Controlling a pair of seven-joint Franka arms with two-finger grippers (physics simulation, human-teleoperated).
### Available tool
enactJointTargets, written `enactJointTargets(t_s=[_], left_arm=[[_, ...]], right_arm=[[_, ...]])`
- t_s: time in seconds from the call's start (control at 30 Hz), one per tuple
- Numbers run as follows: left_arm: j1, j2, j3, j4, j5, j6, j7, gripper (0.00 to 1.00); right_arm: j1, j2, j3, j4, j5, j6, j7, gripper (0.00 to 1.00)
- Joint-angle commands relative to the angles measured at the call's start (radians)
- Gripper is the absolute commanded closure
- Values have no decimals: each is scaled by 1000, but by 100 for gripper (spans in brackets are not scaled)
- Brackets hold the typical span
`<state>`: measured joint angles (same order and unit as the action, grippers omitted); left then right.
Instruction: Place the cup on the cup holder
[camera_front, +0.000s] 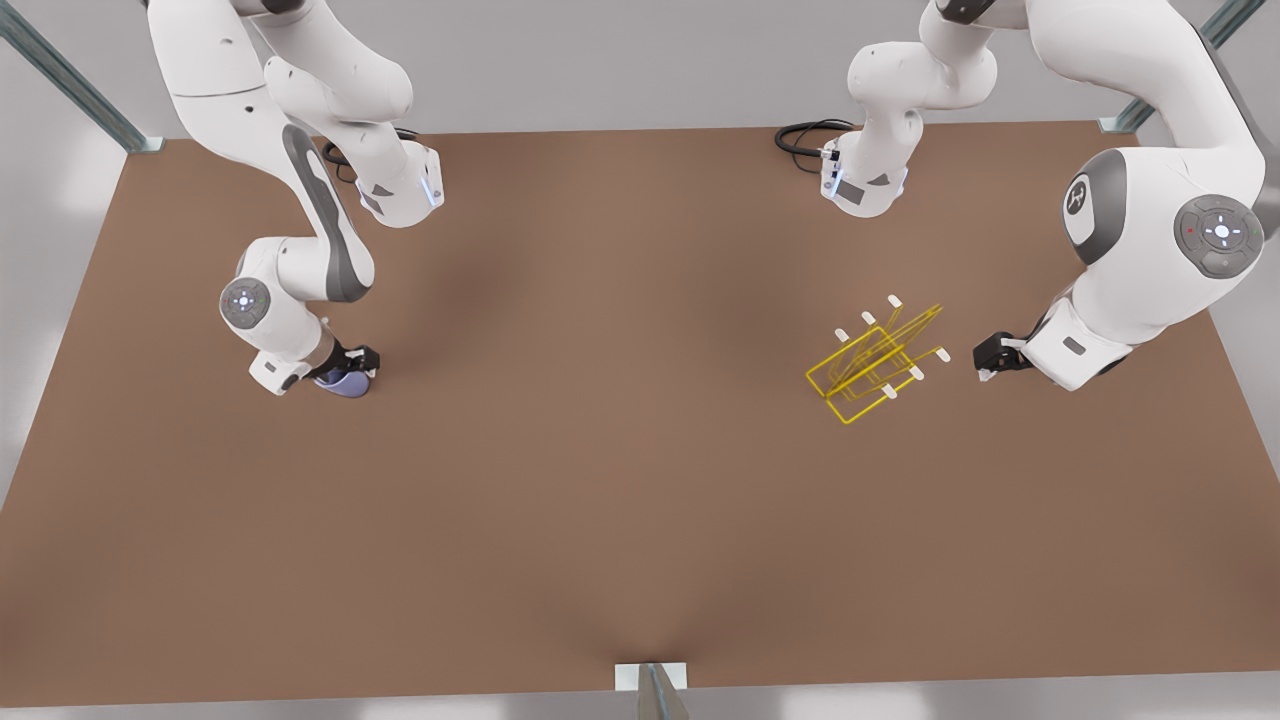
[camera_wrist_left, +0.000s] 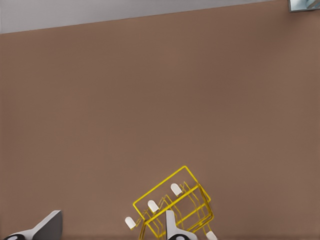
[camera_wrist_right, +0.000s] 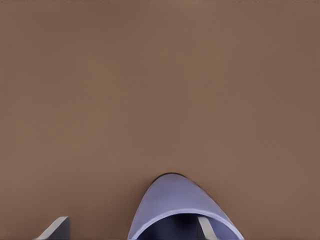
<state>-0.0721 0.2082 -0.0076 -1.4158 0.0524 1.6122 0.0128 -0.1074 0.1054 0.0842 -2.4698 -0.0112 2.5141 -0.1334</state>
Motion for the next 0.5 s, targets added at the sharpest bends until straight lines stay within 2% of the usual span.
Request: enactJointTargets(t_s=[0.0,0.03,0.1,0.23,0.3,0.33,0.37,0.4,0.47], left_arm=[[0,-1,0,0,1,-2,1,0],[0,-1,0,0,0,-2,1,0],[0,0,0,0,1,-2,1,0],[0,2,0,0,0,2,1,0],[0,2,0,0,0,0,1,0],[0,2,0,0,0,0,1,0],[0,2,0,0,0,0,1,0],[0,2,0,0,0,0,1,0],[0,2,0,0,0,2,1,0]], right_arm=[[0,11,0,-6,2,42,-8,10],[0,16,0,-11,2,49,-8,12],[0,33,-1,-12,2,63,-8,23],[0,43,-1,-12,2,65,-8,33],[0,48,0,-9,0,65,-9,52],[0,51,0,-8,-1,66,-11,52],[0,54,-1,-8,-1,68,-11,62],[0,59,-1,-8,-1,71,-11,79],[-1,56,-1,-8,-3,60,-25,79]])
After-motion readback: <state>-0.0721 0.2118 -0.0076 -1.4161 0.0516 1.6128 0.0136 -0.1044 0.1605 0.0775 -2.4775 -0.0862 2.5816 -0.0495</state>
